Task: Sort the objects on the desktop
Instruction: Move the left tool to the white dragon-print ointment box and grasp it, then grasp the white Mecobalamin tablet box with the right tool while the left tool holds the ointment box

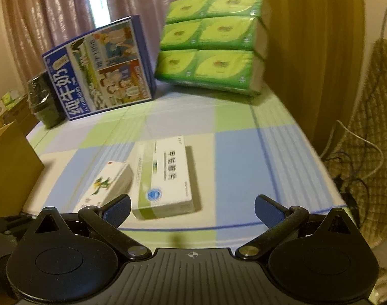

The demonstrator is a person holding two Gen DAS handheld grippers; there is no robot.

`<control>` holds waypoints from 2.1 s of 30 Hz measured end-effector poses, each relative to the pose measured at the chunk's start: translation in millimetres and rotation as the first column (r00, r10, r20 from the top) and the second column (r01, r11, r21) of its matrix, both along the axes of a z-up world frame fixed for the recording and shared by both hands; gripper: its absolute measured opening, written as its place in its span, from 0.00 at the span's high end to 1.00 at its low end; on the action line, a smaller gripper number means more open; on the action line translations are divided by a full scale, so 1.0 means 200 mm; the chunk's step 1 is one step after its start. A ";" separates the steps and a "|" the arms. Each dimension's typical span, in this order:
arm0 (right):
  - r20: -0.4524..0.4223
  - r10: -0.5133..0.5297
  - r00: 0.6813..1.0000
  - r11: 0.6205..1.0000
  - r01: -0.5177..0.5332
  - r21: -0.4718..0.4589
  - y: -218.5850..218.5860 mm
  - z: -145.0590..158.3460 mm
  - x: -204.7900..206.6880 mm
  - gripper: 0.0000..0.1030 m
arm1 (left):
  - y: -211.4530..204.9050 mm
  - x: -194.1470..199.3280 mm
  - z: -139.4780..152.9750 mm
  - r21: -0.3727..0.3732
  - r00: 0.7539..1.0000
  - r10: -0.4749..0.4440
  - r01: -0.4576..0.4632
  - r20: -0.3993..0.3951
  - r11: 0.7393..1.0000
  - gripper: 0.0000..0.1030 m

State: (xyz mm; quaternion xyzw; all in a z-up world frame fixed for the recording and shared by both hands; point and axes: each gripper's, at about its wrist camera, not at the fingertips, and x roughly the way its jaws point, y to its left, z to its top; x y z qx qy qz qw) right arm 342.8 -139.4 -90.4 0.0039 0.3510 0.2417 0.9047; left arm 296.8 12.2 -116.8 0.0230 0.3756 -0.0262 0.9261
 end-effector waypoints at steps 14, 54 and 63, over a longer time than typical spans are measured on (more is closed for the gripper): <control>0.036 0.124 0.992 0.987 -0.119 -0.107 0.26 -0.17 0.06 0.02 | 0.18 -0.06 0.00 0.010 0.996 0.090 -0.091 0.022 0.996 0.63; -0.111 0.012 0.994 0.986 -0.030 -0.164 -0.01 -0.12 -1.09 0.32 | 0.10 -0.93 0.11 -0.041 0.993 0.091 -0.094 -0.081 0.995 0.68; -0.071 0.003 0.997 0.988 -0.014 -0.153 0.01 -0.13 -1.01 0.25 | 0.13 -1.00 0.15 -0.056 0.993 0.112 -0.115 -0.044 0.992 0.56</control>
